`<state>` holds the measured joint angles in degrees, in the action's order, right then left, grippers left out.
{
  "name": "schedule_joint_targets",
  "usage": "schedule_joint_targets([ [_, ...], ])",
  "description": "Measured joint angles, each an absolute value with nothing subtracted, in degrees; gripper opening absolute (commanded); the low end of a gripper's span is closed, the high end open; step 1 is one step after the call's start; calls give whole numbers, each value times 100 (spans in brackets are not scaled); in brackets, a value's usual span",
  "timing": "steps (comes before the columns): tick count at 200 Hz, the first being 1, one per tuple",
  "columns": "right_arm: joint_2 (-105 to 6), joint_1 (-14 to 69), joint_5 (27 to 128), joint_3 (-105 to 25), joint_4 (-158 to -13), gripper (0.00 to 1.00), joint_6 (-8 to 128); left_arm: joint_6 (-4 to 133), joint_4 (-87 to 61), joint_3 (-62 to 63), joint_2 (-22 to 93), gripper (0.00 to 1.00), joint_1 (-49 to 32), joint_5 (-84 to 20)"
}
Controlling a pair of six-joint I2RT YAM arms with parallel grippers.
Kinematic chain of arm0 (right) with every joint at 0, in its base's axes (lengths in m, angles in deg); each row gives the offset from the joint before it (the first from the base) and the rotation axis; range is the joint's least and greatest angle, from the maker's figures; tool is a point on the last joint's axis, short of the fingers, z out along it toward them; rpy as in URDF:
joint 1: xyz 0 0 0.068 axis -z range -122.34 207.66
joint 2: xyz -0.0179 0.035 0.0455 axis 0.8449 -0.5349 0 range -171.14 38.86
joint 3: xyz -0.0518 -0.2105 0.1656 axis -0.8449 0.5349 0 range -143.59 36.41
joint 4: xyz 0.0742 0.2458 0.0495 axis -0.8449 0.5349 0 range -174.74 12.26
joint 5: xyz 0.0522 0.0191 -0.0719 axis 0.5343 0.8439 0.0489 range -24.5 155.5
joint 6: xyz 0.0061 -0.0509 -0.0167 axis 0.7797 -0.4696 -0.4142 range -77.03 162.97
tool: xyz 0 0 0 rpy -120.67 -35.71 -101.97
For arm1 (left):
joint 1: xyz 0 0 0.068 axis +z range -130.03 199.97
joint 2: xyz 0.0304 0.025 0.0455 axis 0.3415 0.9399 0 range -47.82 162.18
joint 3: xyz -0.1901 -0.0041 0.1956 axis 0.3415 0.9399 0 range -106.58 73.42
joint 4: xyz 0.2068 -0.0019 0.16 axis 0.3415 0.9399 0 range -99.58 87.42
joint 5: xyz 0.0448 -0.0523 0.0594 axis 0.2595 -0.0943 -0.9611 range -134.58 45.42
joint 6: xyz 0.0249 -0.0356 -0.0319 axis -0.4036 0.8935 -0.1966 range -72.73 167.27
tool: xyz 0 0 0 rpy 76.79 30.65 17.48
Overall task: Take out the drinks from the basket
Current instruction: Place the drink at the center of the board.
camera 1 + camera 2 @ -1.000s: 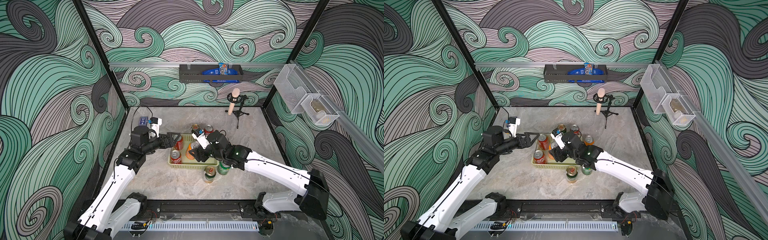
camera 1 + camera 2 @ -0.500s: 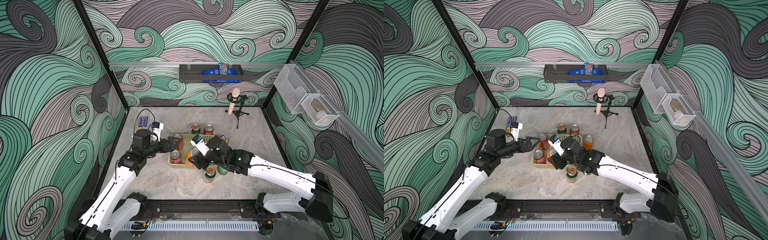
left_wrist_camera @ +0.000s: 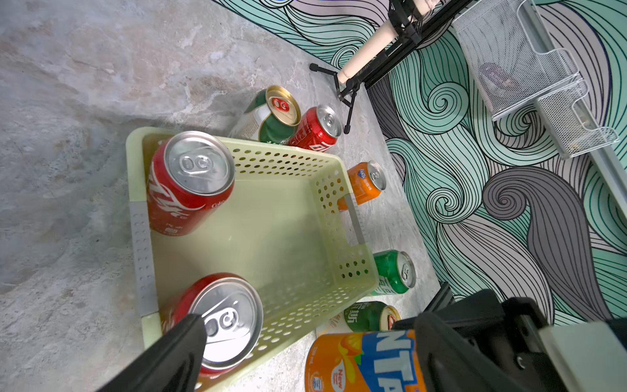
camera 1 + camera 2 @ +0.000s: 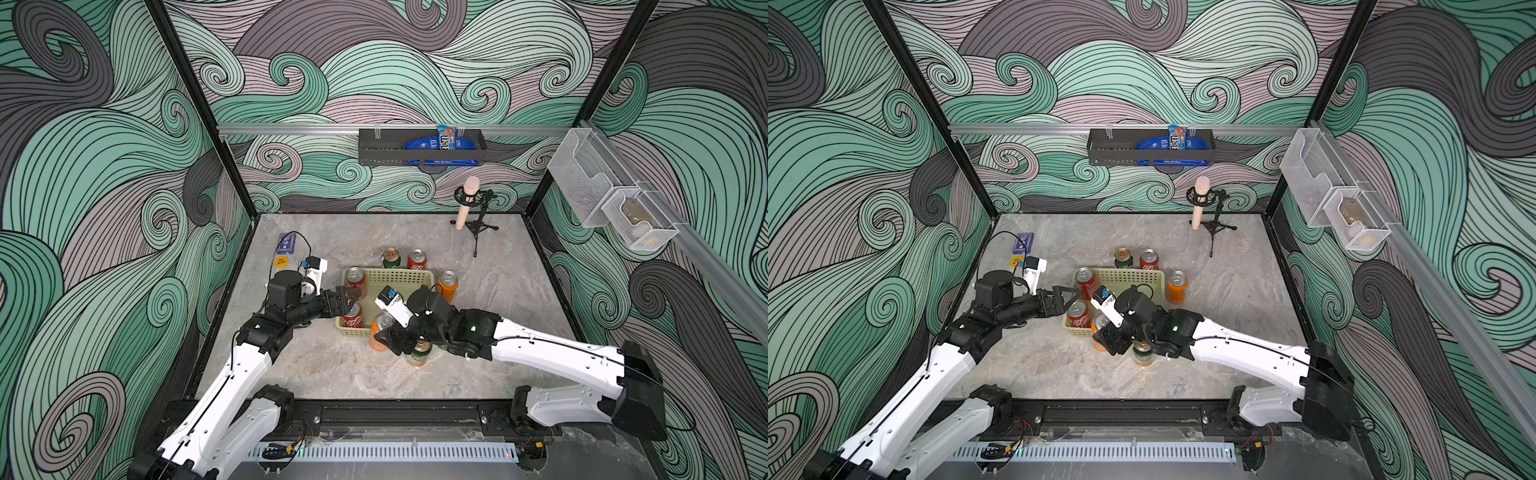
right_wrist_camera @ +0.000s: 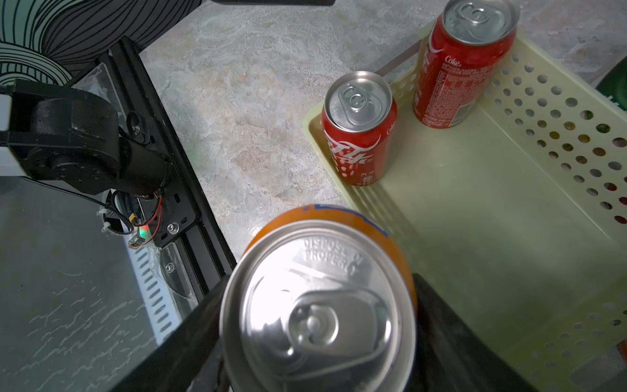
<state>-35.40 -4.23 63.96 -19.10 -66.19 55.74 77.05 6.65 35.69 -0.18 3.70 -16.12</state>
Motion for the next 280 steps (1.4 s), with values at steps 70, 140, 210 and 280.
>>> schedule_joint_targets([
  [70, -3758, -490, 6313, -1451, -6687, 50, 5574, 7668, 765, 3569, 35, 99, 363, -2346],
  [140, -3832, -567, 6186, -1213, -6987, 51, 5601, 7624, 765, 3567, 41, 99, 363, -2672],
  [210, -4235, -646, 6103, -1206, -7301, 51, 5594, 7602, 759, 3567, 41, 99, 365, -2746],
  [280, -4375, -705, 6103, -1208, -7393, 52, 5581, 7592, 759, 3567, 41, 99, 365, -2748],
])
